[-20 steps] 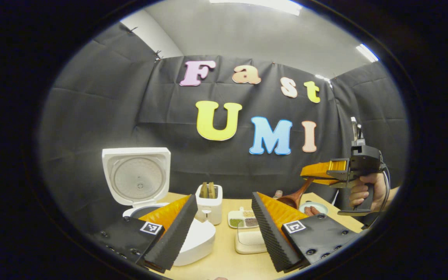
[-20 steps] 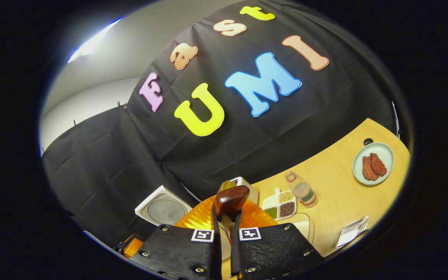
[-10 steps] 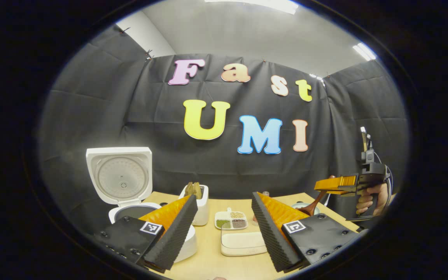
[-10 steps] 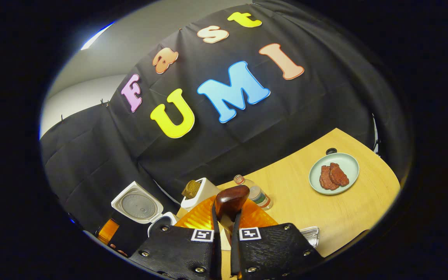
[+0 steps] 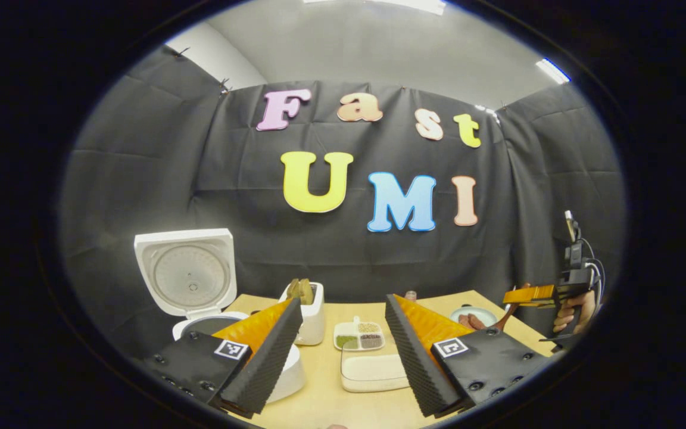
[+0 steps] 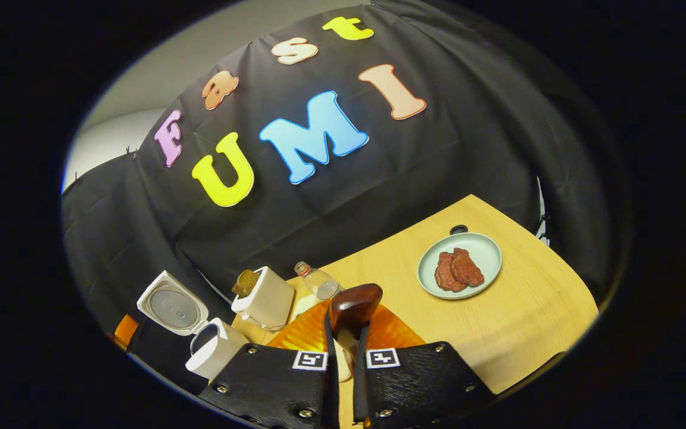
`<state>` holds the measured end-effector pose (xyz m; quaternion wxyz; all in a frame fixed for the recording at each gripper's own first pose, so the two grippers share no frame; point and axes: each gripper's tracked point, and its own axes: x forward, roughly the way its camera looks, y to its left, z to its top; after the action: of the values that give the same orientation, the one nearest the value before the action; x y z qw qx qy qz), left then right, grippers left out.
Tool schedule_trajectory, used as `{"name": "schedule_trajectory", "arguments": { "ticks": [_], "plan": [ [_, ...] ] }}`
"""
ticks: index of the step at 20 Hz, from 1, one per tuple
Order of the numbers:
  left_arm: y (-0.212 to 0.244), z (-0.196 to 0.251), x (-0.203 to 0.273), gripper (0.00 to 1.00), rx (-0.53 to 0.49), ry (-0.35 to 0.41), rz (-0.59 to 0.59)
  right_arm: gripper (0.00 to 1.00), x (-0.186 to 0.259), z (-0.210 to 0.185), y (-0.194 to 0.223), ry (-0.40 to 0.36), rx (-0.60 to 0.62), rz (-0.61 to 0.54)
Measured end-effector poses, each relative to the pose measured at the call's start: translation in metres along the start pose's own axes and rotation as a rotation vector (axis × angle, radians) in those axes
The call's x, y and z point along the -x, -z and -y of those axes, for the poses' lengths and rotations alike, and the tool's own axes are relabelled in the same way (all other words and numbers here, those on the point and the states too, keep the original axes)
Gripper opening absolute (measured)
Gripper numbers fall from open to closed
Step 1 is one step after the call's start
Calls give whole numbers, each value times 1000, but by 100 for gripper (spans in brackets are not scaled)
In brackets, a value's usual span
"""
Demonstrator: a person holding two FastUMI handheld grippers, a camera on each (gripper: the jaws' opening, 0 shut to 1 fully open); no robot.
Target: Close the left gripper, press the button to open the rice cooker; take a wooden spoon from the chopstick holder with the right hand, scoop a spoonful of rice and pour it into the rice cooker, then put the wooden spoon back into the chopstick holder.
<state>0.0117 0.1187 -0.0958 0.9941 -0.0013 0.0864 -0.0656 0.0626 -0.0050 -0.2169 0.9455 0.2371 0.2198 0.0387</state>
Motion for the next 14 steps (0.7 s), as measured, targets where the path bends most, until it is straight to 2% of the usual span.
{"name": "schedule_trajectory", "arguments": {
  "ticks": [8,9,10,14],
  "plan": [
    [2,6,-11,100,-26,-48,-22,9,-16,34,27,54,3,-77],
    [1,6,-13,97,-28,-54,-23,9,-19,37,33,59,13,-95],
    [2,8,-14,100,-28,-59,-23,9,-23,41,40,70,25,-109],
    [6,13,-20,99,-25,-77,-33,10,-37,44,62,81,74,-154]
  ]
}}
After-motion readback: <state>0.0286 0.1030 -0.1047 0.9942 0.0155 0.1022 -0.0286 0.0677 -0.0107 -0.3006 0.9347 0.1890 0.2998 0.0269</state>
